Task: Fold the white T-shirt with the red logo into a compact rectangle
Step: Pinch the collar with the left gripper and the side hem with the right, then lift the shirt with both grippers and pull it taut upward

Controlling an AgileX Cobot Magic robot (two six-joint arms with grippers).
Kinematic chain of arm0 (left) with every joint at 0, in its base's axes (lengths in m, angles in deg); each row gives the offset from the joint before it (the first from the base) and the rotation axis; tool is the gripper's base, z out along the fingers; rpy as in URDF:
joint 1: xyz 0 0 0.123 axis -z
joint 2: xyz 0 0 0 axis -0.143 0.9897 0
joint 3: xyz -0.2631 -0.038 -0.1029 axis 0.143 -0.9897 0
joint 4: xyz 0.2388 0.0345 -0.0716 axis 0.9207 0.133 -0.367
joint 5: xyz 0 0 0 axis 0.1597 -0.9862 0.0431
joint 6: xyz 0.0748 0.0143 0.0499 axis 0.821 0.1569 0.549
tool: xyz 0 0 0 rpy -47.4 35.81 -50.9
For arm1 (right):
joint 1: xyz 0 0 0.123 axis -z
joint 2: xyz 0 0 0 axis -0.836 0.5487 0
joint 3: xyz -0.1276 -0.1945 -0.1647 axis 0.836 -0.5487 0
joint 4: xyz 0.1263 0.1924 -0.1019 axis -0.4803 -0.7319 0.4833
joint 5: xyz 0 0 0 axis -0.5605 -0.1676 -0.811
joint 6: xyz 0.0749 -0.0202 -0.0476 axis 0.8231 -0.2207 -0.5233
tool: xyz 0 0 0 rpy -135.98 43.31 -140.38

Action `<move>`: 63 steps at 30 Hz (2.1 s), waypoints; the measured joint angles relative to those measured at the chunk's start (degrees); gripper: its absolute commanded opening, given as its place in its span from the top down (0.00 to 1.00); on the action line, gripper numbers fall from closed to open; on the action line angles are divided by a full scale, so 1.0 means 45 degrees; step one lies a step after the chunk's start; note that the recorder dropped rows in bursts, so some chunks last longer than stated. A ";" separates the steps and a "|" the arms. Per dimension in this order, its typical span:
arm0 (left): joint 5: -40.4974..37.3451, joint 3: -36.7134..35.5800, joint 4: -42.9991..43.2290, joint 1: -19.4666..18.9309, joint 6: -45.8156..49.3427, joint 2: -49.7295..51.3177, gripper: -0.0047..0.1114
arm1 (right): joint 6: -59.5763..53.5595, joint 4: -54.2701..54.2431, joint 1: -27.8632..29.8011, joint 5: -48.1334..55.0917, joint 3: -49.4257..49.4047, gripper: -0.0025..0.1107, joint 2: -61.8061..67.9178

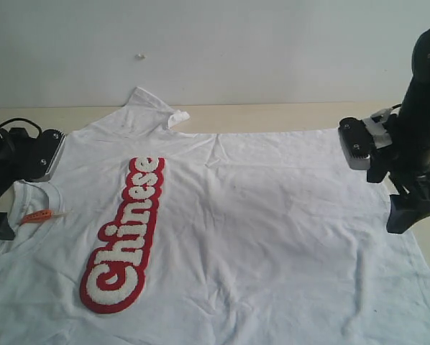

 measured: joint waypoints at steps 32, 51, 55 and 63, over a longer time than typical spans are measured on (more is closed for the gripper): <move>0.0231 0.1025 -0.1141 -0.0021 0.0551 0.1957 0.06 | 0.0782 -0.0985 0.0299 -0.1874 0.0223 0.06 0.1642; -0.0340 0.1041 -0.1573 -0.0021 0.0432 0.2107 0.96 | 0.1129 -0.0422 0.0299 -0.1812 0.0272 0.98 0.1642; -0.0318 0.1041 -0.1678 -0.0074 0.0375 0.2107 0.96 | 0.1129 -0.0414 0.0299 -0.1812 0.0272 0.98 0.1642; -0.0745 0.0938 -0.1859 -0.0534 0.0329 0.1176 0.96 | 0.1235 -0.0225 0.0299 -0.1894 0.0246 0.98 0.1486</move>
